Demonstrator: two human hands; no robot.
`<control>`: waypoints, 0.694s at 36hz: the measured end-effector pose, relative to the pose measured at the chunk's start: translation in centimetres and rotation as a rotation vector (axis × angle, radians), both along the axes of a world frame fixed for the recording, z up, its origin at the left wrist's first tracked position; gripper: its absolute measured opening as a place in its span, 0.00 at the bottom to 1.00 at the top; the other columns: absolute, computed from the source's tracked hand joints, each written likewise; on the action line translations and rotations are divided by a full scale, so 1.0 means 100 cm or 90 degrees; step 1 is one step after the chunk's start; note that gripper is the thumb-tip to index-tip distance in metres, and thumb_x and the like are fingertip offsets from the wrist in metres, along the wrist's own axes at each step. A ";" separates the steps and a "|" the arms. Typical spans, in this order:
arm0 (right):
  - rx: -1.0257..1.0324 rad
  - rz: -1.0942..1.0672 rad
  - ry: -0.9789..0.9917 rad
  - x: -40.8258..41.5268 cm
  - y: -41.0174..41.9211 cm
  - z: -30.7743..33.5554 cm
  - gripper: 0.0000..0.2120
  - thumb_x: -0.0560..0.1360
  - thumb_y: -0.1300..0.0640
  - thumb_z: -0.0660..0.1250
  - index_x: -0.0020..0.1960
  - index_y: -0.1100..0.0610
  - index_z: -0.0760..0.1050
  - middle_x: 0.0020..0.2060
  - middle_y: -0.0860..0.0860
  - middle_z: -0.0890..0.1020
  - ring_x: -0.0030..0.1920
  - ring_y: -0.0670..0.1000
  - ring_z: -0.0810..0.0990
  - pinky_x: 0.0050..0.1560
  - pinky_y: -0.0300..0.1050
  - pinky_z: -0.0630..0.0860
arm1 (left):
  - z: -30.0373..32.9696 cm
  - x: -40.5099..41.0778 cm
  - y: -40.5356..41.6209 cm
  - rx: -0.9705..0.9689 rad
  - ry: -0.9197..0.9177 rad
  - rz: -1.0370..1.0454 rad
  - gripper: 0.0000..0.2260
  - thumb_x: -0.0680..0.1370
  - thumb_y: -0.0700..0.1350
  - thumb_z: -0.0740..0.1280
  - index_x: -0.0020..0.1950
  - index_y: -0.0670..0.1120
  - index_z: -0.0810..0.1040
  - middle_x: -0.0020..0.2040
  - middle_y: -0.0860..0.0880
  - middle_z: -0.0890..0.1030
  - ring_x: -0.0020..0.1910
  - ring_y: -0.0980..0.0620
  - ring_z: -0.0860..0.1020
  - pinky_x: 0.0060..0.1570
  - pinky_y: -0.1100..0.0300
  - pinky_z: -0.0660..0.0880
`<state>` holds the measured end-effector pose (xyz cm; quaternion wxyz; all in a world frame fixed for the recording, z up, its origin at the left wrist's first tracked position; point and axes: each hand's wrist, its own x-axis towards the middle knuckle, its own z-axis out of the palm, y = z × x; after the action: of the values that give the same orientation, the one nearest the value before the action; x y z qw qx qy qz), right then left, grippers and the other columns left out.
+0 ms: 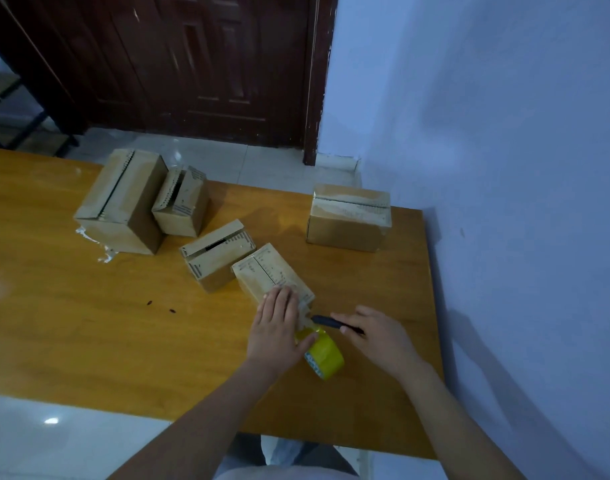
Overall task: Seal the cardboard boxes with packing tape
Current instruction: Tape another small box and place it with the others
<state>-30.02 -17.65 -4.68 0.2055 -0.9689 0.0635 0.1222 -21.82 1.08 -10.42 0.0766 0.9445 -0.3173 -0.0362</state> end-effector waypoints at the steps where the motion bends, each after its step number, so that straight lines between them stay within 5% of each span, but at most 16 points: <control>1: -0.016 0.012 0.000 0.002 0.001 0.002 0.18 0.81 0.47 0.55 0.70 0.40 0.66 0.42 0.44 0.68 0.42 0.46 0.72 0.35 0.40 0.70 | 0.000 0.000 0.000 0.001 0.003 0.000 0.38 0.73 0.67 0.52 0.68 0.39 0.72 0.67 0.42 0.74 0.68 0.42 0.69 0.66 0.44 0.65; 8: -0.101 0.066 0.004 0.015 0.009 0.005 0.18 0.81 0.46 0.55 0.70 0.40 0.66 0.43 0.44 0.67 0.44 0.46 0.72 0.29 0.34 0.58 | -0.001 0.000 0.000 -0.010 0.026 -0.008 0.37 0.74 0.67 0.53 0.70 0.39 0.69 0.68 0.42 0.72 0.69 0.42 0.69 0.69 0.49 0.57; 13: -0.170 -0.084 -0.011 0.016 0.005 -0.002 0.18 0.81 0.50 0.55 0.70 0.45 0.68 0.50 0.48 0.74 0.49 0.49 0.77 0.35 0.39 0.66 | -0.001 0.000 0.000 0.004 0.026 0.000 0.38 0.74 0.68 0.52 0.70 0.39 0.70 0.68 0.42 0.72 0.69 0.41 0.69 0.69 0.49 0.56; 17: -0.117 -0.181 0.043 0.018 -0.002 -0.017 0.17 0.81 0.51 0.56 0.69 0.47 0.70 0.54 0.50 0.76 0.49 0.51 0.78 0.35 0.40 0.70 | -0.003 0.000 -0.001 0.012 0.024 0.004 0.39 0.74 0.68 0.51 0.71 0.39 0.70 0.69 0.42 0.72 0.70 0.42 0.68 0.71 0.47 0.57; 21: -0.023 -0.251 0.057 0.020 0.007 -0.035 0.14 0.81 0.52 0.57 0.64 0.50 0.75 0.49 0.50 0.76 0.37 0.50 0.76 0.27 0.39 0.68 | -0.002 0.000 0.000 0.011 0.021 0.002 0.38 0.74 0.68 0.52 0.70 0.39 0.70 0.69 0.42 0.72 0.70 0.42 0.69 0.70 0.48 0.57; 25: 0.031 -0.286 0.006 0.019 0.018 -0.035 0.15 0.80 0.50 0.58 0.65 0.48 0.74 0.49 0.49 0.77 0.41 0.48 0.78 0.29 0.38 0.69 | -0.001 0.000 -0.001 0.017 0.027 0.005 0.38 0.74 0.68 0.51 0.70 0.40 0.71 0.68 0.43 0.73 0.69 0.43 0.69 0.72 0.48 0.60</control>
<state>-28.10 -15.80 -8.22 0.2503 -0.9246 0.2760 0.0792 -21.80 1.00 -10.52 0.0706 0.9457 -0.3114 -0.0601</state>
